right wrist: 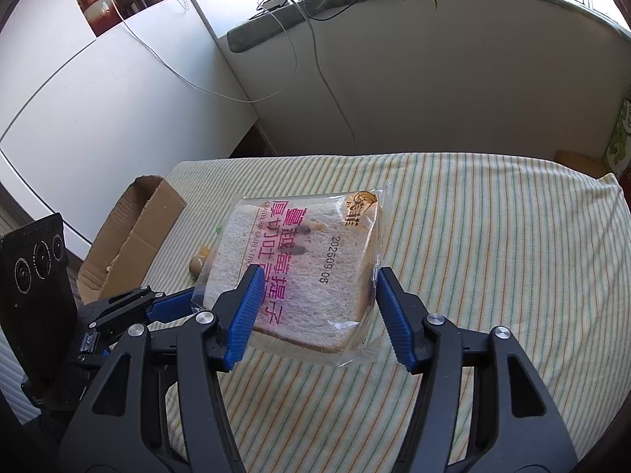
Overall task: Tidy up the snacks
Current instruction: 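Carry the bread loaf into the cardboard box and open both tools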
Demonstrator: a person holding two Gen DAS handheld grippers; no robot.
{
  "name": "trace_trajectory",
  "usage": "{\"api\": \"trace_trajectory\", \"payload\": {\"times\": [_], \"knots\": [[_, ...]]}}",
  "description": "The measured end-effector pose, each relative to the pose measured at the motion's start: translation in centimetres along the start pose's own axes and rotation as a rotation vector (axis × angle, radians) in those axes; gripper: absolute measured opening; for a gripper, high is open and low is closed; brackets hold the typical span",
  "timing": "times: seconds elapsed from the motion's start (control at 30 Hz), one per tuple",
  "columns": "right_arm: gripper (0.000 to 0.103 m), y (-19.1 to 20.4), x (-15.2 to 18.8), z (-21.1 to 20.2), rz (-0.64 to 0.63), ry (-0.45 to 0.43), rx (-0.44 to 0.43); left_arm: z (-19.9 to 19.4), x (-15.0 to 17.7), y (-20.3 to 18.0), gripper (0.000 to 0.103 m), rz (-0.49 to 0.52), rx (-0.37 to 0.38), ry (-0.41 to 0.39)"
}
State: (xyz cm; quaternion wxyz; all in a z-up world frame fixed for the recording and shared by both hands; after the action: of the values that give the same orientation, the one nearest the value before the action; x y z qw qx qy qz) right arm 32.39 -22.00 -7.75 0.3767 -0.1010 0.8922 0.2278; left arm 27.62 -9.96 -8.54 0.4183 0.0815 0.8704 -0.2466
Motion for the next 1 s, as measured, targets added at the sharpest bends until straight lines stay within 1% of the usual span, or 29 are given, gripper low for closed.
{"api": "trace_trajectory", "payload": {"times": [0.4,0.77,1.0], "knots": [[0.061,7.5,-1.2,1.6,-0.076,-0.009,-0.071,-5.5,-0.9,4.4,0.04,-0.029,-0.088,-0.093],[0.061,15.6,-2.0,5.2,-0.146,0.012,-0.165,-10.5,-1.7,10.5,0.04,-0.089,-0.195,-0.17],[0.061,20.0,-2.0,7.6,-0.179,0.034,-0.201,-12.5,-2.0,13.8,0.04,-0.123,-0.248,-0.204]]}}
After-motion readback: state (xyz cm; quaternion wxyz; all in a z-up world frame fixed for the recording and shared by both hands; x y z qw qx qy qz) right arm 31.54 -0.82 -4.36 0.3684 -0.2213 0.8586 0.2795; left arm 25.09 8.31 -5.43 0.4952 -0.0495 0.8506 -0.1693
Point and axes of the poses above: each gripper's, at about its wrist camera, not at the fingertips, and z roughly the way its jaws point, y to its left, x to its underside, the point moved 6 cm from there along z, roughly the way its jaws point, and after that the axes turned 10 degrees about -y, right-handed, at the moved point
